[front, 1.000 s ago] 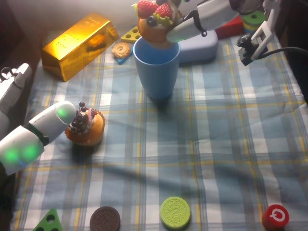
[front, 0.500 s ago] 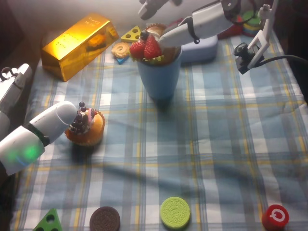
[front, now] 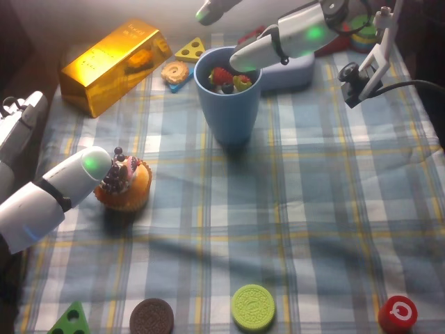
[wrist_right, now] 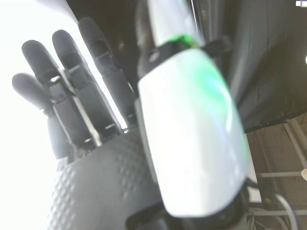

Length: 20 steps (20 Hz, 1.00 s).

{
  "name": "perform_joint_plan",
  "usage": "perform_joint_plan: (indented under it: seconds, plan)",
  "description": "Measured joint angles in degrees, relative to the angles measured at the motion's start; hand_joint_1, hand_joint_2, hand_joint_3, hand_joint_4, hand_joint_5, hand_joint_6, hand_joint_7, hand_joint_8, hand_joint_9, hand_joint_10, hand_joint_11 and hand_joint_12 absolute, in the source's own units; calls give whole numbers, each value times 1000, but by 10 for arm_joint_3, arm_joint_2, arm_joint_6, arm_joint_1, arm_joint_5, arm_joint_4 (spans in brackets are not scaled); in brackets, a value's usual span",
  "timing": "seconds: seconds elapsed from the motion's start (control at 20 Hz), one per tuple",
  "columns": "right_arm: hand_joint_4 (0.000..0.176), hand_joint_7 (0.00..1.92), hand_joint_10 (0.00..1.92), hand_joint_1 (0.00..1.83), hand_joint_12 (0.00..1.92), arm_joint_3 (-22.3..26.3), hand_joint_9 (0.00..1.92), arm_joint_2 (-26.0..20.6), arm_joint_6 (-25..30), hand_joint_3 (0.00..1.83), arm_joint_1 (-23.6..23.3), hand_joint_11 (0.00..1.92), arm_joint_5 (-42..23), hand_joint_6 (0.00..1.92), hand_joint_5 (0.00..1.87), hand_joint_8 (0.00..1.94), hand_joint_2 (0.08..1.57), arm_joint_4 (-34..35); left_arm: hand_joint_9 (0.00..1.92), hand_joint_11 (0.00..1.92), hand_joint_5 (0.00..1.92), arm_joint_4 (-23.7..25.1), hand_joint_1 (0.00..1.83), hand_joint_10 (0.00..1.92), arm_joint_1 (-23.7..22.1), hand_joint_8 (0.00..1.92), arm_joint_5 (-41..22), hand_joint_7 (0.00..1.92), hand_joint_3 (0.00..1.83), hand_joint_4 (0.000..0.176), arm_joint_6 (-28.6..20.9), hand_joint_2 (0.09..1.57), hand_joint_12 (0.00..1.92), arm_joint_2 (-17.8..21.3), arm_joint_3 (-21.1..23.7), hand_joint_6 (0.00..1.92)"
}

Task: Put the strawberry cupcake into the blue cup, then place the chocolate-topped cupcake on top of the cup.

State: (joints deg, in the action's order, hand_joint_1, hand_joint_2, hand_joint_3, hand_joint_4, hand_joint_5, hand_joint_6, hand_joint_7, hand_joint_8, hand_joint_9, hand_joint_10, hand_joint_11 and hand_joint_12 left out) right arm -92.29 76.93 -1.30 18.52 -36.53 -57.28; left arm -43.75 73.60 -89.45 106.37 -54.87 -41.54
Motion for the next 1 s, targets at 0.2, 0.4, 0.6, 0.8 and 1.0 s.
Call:
perform_joint_plan:
  seconds: [0.2,0.4,0.6,0.8,1.0]
  plan:
    - [0,27,1,54,335,10,26,0,0,0,0,1,5,0,11,15,932,-4,0,0,115,0,27,0,0,1,0,72,2,42,0,814,0,0,0,0]
    - [107,0,0,8,1,70,0,-64,-48,16,0,0,3,0,0,0,958,20,0,0,125,17,66,0,-17,3,22,73,0,7,0,808,0,6,-6,6]
    - [118,0,0,0,0,138,0,-169,-116,1,23,0,22,0,0,0,1005,91,1,0,123,41,191,0,-35,9,66,97,0,28,-1,785,0,32,-16,4]
    - [97,0,0,0,0,197,0,-222,-122,0,54,0,30,0,0,0,999,93,22,0,140,64,213,6,-40,3,126,95,0,16,-1,774,0,43,-24,7]
    - [97,0,0,1,0,266,0,-290,-247,0,95,0,26,0,0,0,953,188,17,0,182,66,363,1,-43,1,158,105,0,42,-26,752,0,47,-37,13]
